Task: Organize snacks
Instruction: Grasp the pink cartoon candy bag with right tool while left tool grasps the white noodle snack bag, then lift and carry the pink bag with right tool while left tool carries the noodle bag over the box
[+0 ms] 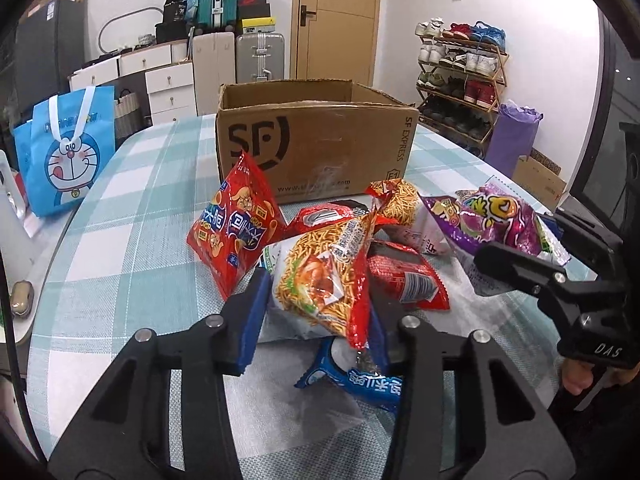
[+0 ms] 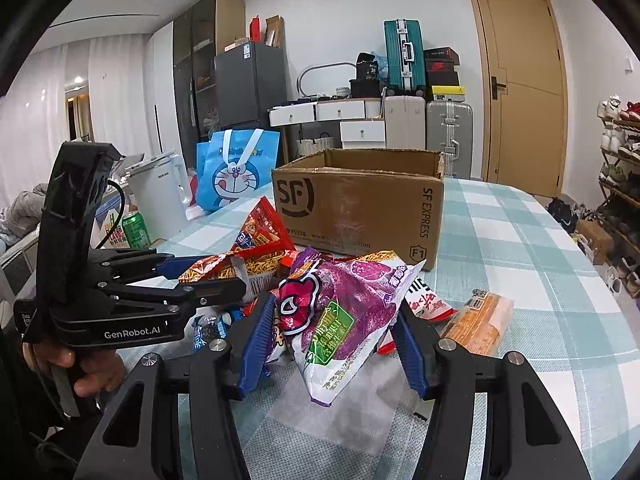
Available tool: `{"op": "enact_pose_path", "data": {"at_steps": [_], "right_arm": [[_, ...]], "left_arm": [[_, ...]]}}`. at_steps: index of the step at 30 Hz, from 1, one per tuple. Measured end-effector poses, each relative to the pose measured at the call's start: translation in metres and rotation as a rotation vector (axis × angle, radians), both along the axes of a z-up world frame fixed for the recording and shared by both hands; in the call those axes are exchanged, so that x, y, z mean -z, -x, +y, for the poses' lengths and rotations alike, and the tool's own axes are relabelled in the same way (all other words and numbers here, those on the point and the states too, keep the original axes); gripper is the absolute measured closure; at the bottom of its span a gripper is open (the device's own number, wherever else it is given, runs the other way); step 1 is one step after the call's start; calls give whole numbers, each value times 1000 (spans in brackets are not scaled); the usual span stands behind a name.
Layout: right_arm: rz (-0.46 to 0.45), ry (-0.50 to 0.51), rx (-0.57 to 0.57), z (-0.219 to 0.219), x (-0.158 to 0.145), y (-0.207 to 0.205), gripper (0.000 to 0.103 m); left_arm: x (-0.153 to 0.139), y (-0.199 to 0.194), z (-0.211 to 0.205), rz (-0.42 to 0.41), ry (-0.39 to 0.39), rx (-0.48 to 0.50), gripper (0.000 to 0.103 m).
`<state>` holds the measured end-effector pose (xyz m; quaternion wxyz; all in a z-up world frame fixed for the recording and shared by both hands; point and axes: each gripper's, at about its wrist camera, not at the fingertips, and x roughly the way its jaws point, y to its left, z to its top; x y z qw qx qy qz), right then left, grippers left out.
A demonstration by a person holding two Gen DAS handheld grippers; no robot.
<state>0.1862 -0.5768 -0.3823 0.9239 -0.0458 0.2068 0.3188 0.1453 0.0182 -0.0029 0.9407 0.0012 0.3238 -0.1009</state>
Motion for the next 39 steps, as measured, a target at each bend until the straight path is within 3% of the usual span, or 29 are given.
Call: {"op": "enact_pose_path", "data": {"at_steps": [13,14,17,21,25,27,30,39], "right_arm": [[-13,-22,1,-5,-4,3,46],[-14,-22,2,-5,-4,3,46],[-8,-24,1,-5,-4,3,46],[-6,-23,0,-5,-4,4,46],[-4,-23,-1,-6,-4,4,46],[-2,-24,-1,-6,-4,4,46],[-5,-25,2,-6,-5,4,46],[-17,-40,10,-10,-9,7,46]], "left_arm": [[-4,14,5,-8,11,-4,66],[-4,14,4,-5,11,1,64],[1,10,1,31,-8,10,38],[9,0,3,84,9,3,33],[16,-13,7,119,31,-21,33],[16,-13,11,108,54,-30,46],[16,-13,13,98,63,-30,56],[-7,9,16,1,74,-27,58]]}}
